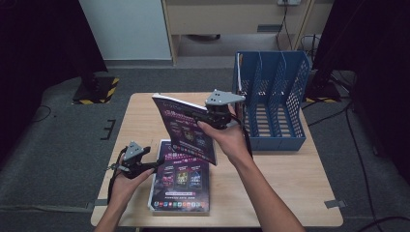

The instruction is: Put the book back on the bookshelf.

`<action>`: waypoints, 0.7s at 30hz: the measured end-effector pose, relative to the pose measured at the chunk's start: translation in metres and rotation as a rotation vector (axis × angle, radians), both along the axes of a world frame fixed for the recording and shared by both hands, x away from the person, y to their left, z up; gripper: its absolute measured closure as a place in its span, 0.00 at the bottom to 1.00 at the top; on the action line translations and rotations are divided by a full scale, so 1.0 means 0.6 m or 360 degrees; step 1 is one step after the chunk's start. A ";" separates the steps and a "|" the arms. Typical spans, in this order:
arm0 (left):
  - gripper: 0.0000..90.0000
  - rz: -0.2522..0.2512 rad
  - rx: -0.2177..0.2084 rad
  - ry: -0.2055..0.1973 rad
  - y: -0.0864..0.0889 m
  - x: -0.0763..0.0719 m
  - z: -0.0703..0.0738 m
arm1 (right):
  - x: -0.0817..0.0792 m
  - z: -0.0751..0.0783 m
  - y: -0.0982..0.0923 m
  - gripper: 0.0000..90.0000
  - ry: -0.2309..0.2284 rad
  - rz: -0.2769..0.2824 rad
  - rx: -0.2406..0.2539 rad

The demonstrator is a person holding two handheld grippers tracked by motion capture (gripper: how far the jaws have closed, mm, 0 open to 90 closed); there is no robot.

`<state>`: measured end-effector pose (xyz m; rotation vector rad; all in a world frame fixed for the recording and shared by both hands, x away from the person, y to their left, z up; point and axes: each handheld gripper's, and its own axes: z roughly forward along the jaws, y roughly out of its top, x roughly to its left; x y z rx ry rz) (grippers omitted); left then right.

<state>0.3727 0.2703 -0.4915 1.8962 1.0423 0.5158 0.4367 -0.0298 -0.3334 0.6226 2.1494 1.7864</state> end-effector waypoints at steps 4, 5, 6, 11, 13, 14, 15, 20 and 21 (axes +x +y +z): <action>0.15 0.0045 0.0004 0.0010 0.003 0.002 -0.002 | 0.001 0.001 -0.004 0.92 -0.0016 -0.0050 -0.0001; 0.14 0.0055 0.0003 0.0017 0.004 0.002 -0.002 | 0.002 0.001 -0.006 0.92 -0.0019 -0.0055 0.0006; 0.13 0.0063 0.0003 0.0023 0.004 0.002 -0.003 | 0.003 0.001 -0.007 0.92 -0.0026 -0.0062 0.0012; 0.09 0.0106 0.0025 0.0048 0.009 0.006 -0.009 | 0.006 0.005 -0.015 0.92 -0.0036 -0.0103 0.0051; 0.08 0.0116 0.0025 0.0057 0.011 0.007 -0.011 | 0.007 0.006 -0.017 0.92 -0.0038 -0.0118 0.0056; 0.08 0.0119 0.0027 0.0065 0.012 0.008 -0.013 | 0.007 0.007 -0.018 0.92 -0.0042 -0.0125 0.0055; 0.08 0.0119 0.0027 0.0070 0.013 0.008 -0.014 | 0.007 0.007 -0.020 0.92 -0.0043 -0.0131 0.0054; 0.07 0.0138 0.0056 0.0070 0.017 0.009 -0.018 | 0.010 0.009 -0.028 0.92 -0.0046 -0.0158 0.0079; 0.07 0.0145 0.0056 0.0075 0.018 0.010 -0.019 | 0.010 0.009 -0.029 0.92 -0.0048 -0.0161 0.0080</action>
